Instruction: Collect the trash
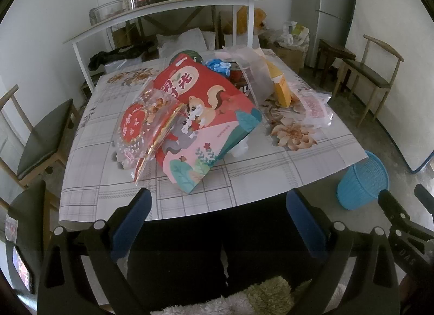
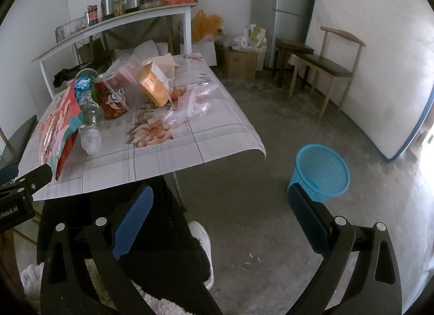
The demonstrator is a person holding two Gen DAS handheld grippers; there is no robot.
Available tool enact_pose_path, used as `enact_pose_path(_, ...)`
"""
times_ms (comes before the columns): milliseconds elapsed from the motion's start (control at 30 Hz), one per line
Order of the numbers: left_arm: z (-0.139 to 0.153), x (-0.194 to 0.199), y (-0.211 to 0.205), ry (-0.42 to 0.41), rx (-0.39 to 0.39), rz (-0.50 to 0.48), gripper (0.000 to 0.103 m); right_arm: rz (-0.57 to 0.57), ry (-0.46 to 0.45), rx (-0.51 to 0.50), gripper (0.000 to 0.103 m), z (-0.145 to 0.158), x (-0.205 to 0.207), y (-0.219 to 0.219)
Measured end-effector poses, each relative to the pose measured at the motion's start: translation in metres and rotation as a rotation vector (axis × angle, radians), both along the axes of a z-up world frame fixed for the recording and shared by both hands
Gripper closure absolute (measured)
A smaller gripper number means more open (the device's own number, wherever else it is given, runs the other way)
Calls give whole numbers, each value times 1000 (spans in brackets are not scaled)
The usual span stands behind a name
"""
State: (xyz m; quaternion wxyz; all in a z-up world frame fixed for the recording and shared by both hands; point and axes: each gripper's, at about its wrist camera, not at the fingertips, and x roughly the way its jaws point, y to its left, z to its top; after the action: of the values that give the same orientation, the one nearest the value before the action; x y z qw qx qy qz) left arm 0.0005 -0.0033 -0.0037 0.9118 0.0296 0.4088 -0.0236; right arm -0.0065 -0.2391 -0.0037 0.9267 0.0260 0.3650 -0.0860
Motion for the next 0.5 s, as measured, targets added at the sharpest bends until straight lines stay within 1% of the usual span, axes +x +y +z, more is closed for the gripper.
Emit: enact_pose_path(500, -2, 2, 8, 7, -1, 4, 6, -1, -1, 0, 8, -2, -1, 1)
